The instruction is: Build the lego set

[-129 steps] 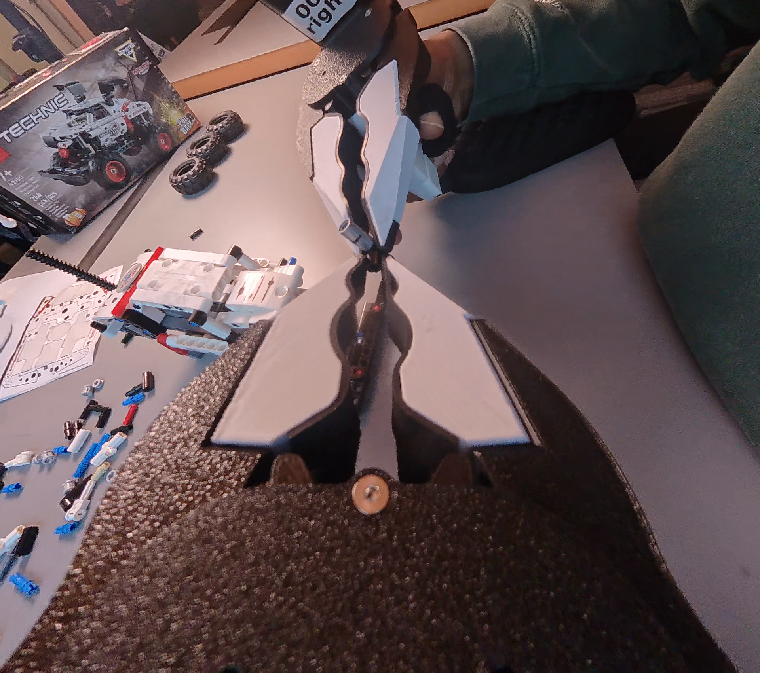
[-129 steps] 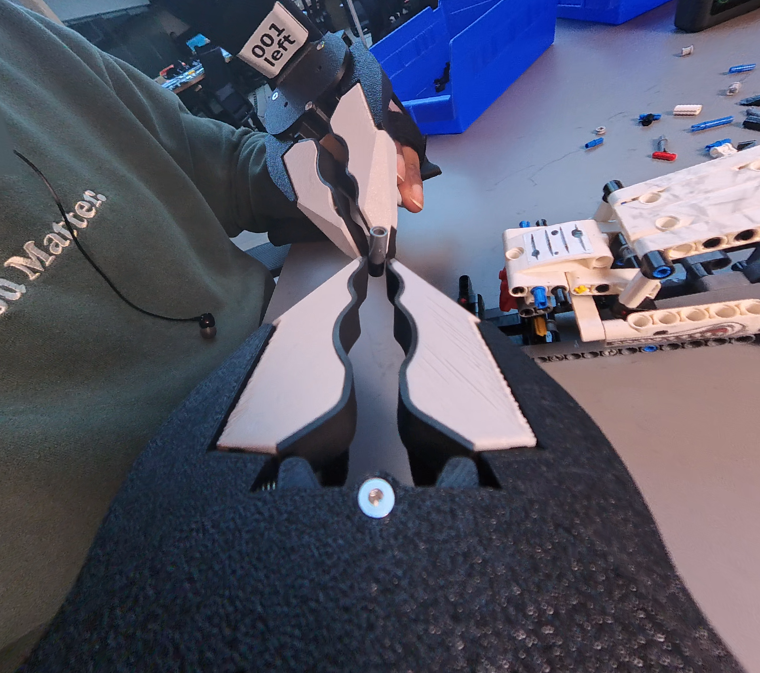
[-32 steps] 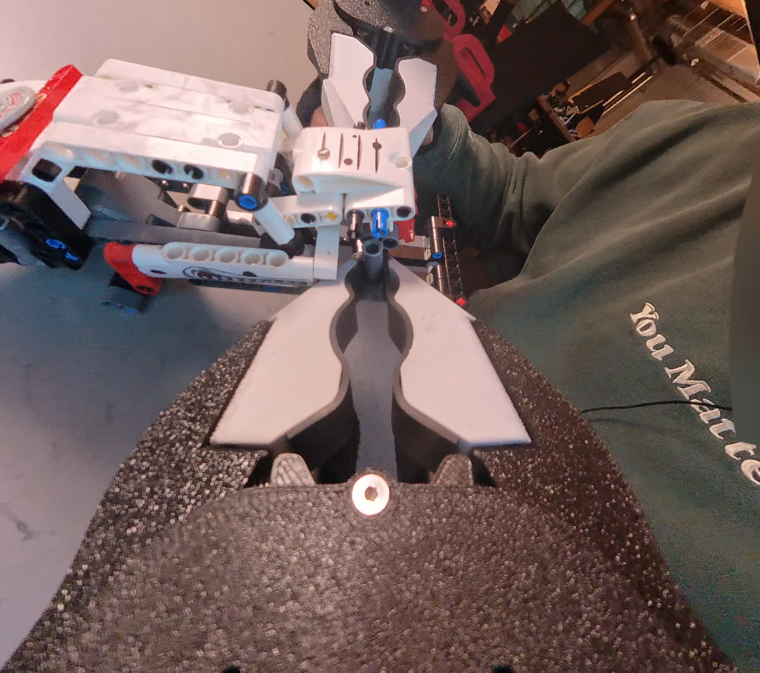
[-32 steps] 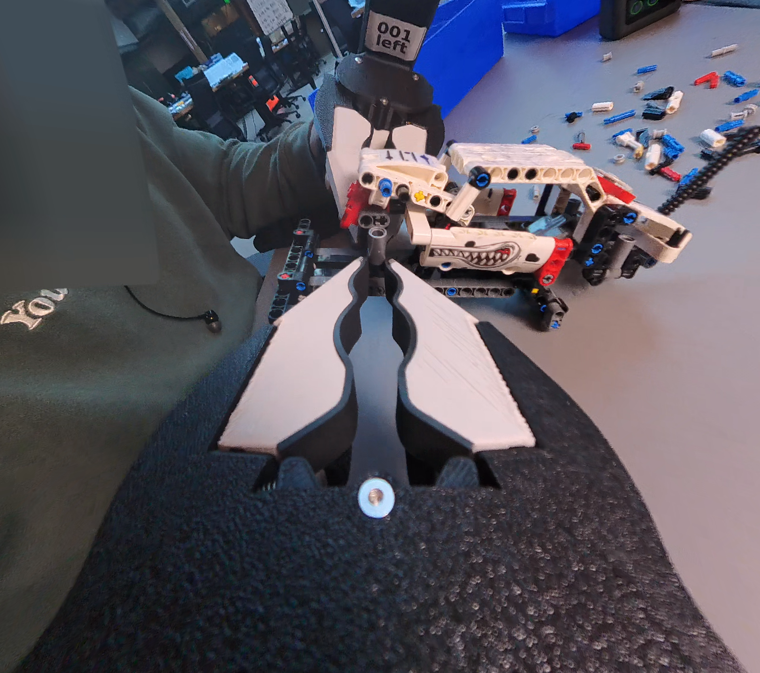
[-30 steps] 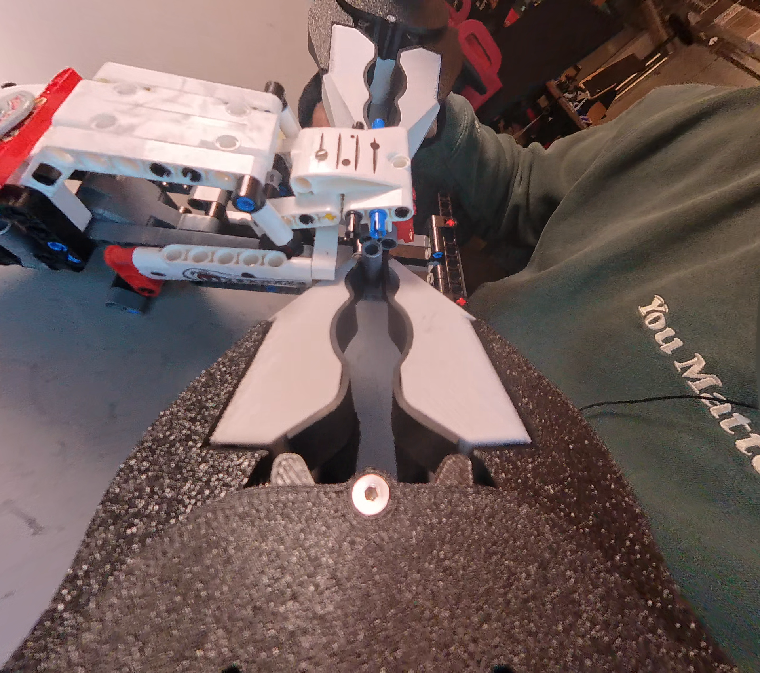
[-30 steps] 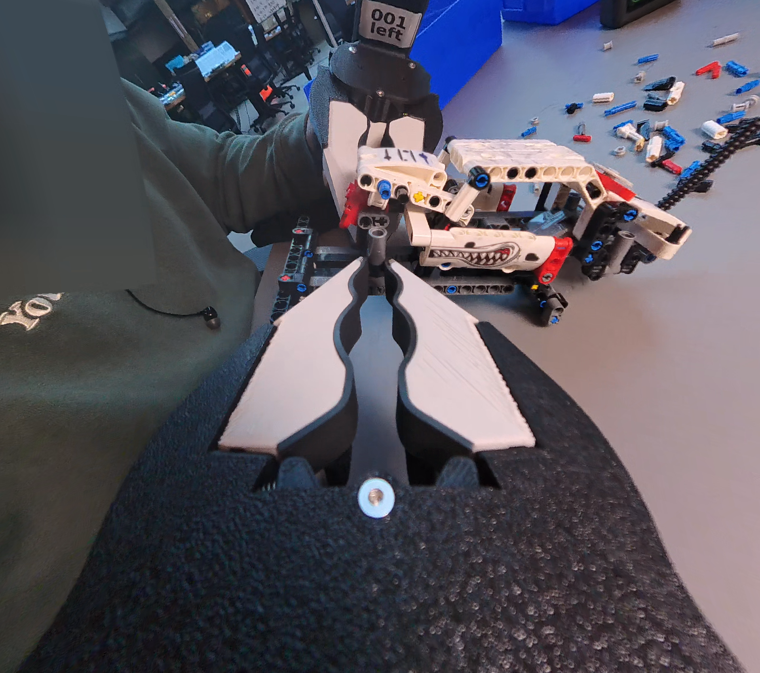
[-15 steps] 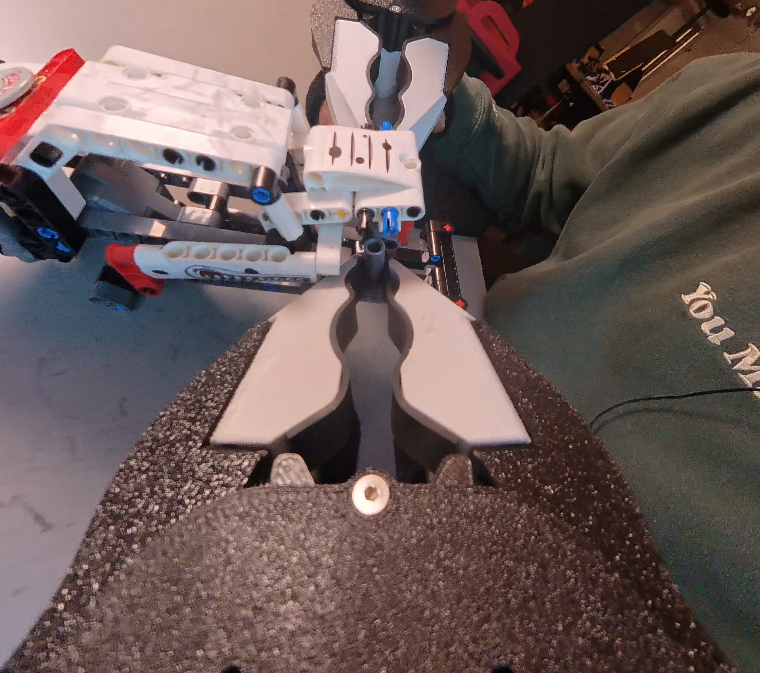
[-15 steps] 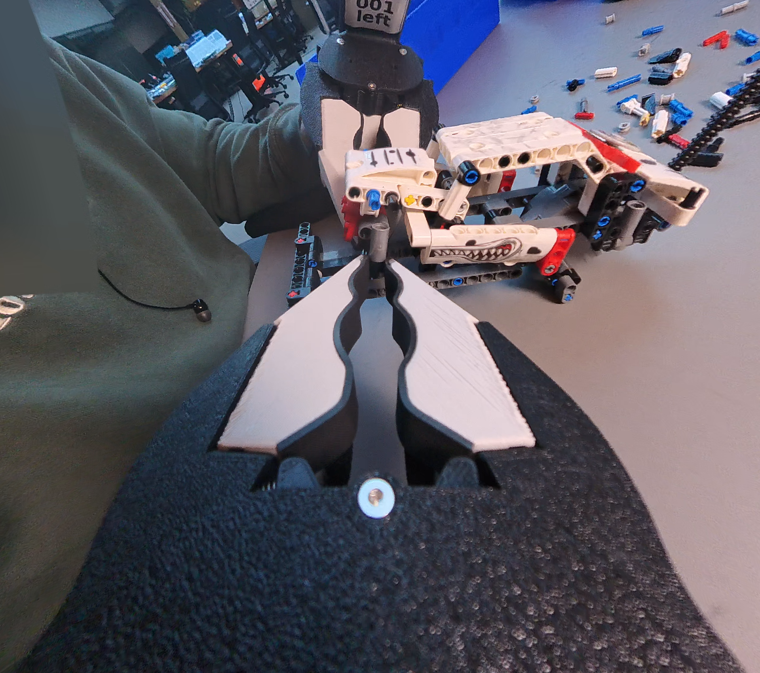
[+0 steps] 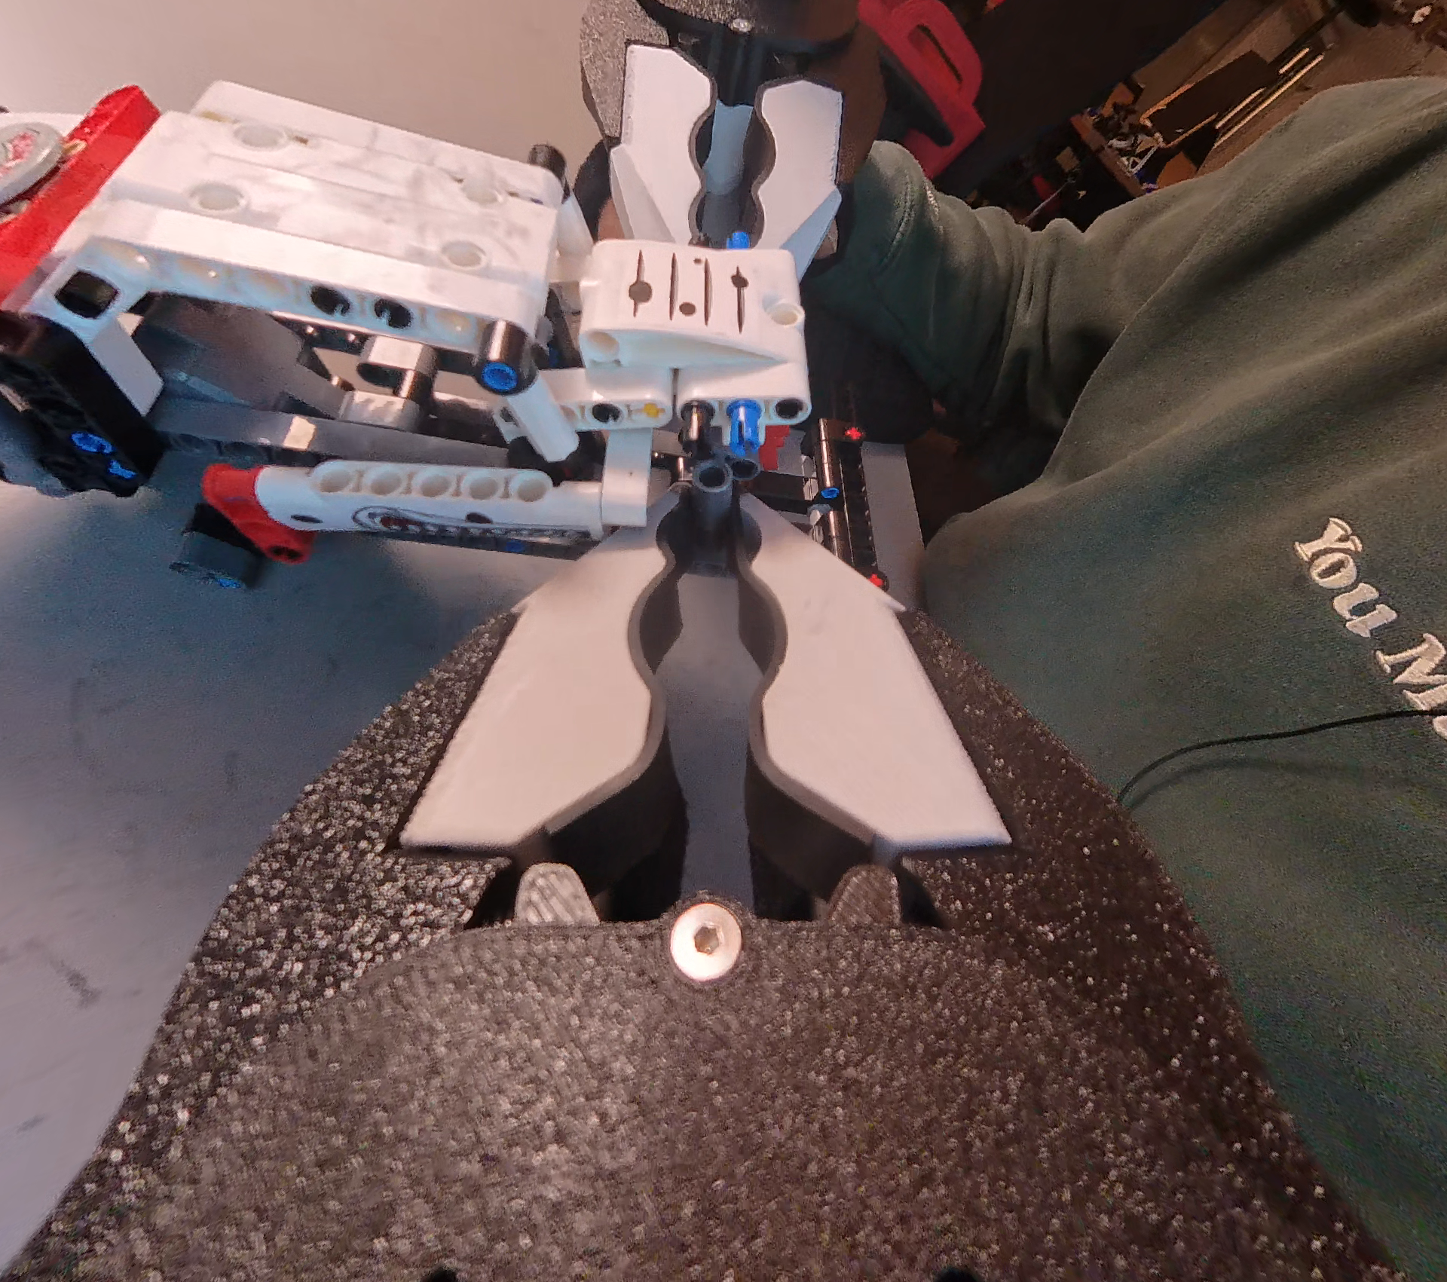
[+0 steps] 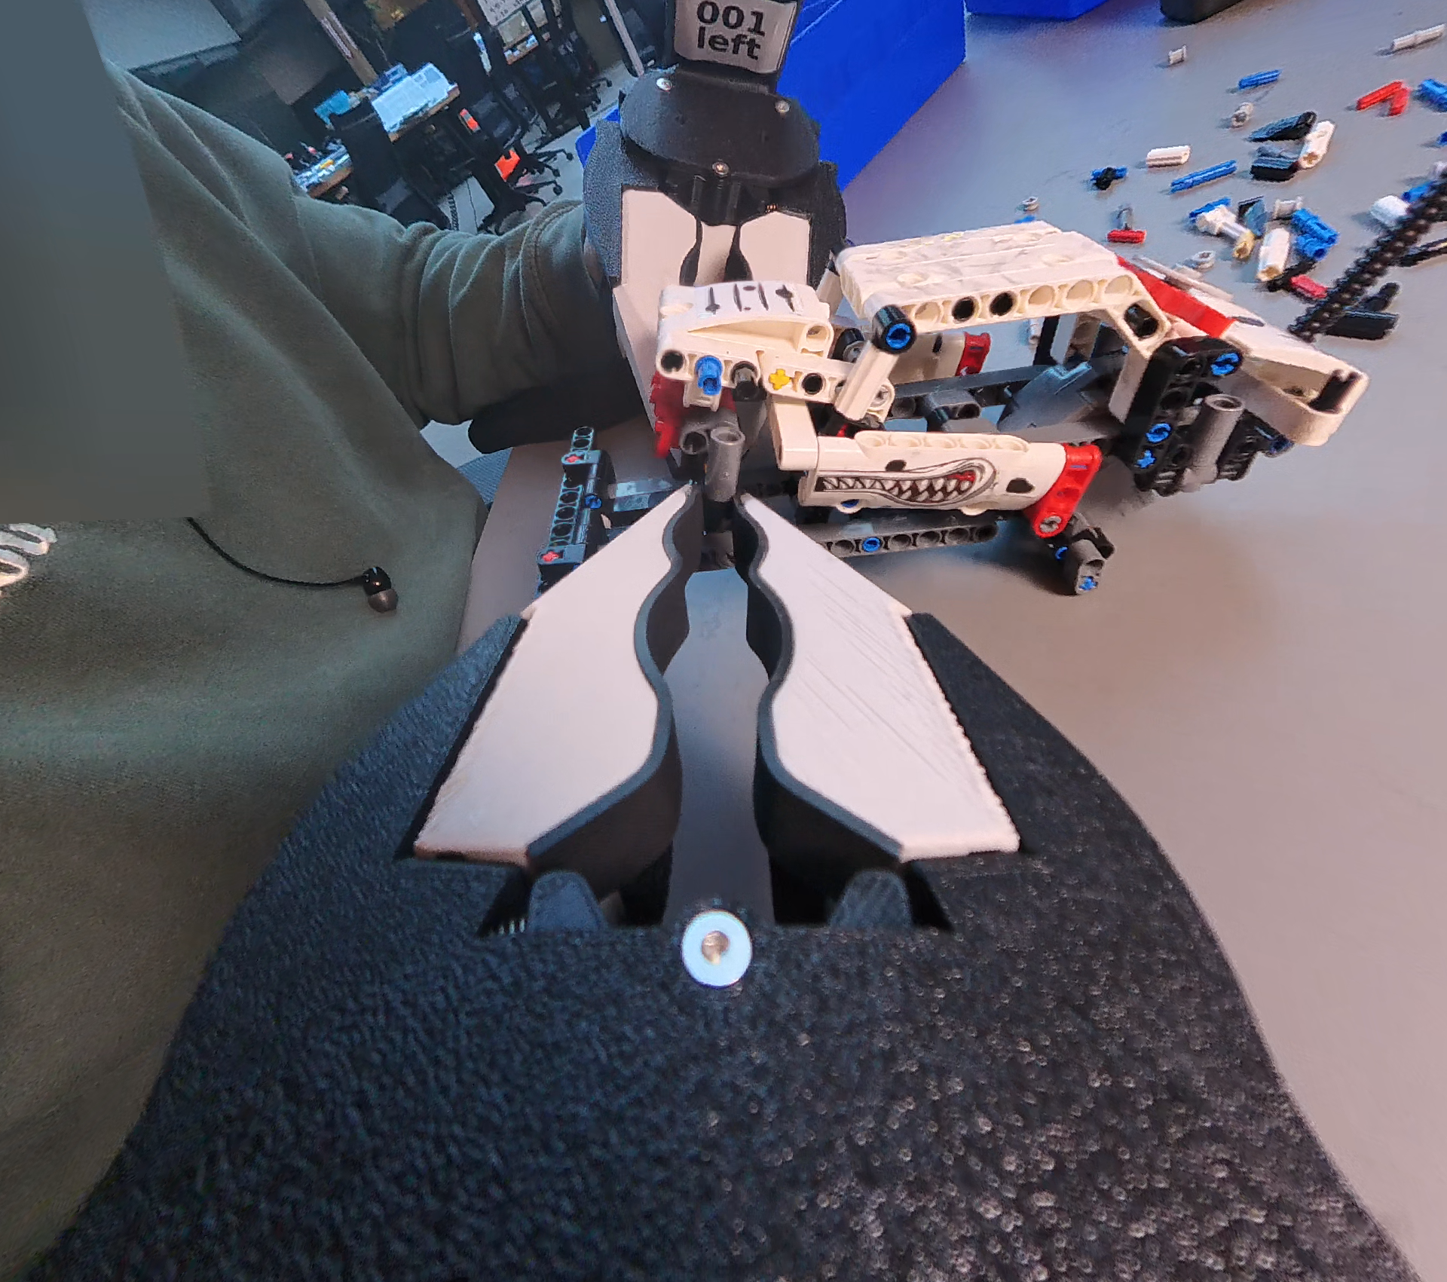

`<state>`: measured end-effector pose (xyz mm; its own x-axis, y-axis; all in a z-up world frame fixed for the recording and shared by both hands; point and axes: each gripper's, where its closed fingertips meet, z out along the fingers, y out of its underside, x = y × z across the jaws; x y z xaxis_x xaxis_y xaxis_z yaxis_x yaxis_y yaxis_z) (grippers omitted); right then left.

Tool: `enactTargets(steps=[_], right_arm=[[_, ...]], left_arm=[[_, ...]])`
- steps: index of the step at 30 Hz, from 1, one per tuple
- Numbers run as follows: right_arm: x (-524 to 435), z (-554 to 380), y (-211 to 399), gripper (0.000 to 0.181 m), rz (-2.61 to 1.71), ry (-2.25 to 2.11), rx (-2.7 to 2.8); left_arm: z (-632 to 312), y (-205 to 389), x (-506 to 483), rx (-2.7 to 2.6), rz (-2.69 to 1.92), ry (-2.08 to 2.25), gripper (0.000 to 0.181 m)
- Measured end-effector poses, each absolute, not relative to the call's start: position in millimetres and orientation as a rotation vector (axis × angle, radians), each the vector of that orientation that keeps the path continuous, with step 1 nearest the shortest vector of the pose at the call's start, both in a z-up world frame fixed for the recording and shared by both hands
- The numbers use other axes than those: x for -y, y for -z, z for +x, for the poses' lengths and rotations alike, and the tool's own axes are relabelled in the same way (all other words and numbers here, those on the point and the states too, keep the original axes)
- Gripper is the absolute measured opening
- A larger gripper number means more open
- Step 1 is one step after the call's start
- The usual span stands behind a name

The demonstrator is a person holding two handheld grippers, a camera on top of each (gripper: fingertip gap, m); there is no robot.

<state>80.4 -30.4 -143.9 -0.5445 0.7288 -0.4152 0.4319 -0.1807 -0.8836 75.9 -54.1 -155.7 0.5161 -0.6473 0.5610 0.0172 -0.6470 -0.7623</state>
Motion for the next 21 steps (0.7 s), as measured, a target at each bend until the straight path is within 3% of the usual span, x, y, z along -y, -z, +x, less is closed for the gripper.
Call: enactTargets(steps=[21], right_arm=[[37.7,77.1,151.3,0.006,-1.330,-1.702,1.889]], left_arm=[[77.0,164.5,55.7,-0.557,-2.073,1.080,0.006]])
